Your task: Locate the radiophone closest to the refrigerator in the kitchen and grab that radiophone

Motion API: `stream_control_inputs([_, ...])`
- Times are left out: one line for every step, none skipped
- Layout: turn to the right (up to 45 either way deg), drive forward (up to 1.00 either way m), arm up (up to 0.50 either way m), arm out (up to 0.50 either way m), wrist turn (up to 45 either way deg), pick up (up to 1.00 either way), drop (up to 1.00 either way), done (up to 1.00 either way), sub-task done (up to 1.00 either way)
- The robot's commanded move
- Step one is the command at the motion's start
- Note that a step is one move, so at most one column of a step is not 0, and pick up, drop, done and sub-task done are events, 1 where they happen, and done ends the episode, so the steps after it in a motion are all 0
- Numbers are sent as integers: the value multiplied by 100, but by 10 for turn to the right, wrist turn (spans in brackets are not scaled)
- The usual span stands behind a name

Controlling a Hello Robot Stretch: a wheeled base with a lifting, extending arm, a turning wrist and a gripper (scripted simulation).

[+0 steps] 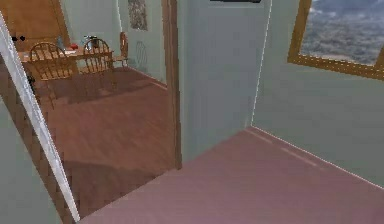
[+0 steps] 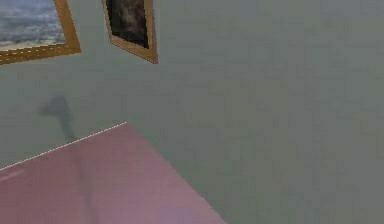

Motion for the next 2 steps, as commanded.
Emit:
stream_control_inputs([0, 75, 0, 0, 0, 0, 0, 0, 0])
stream_control_inputs([-420, 0, 0, 0, 0, 0, 0, 0, 0])
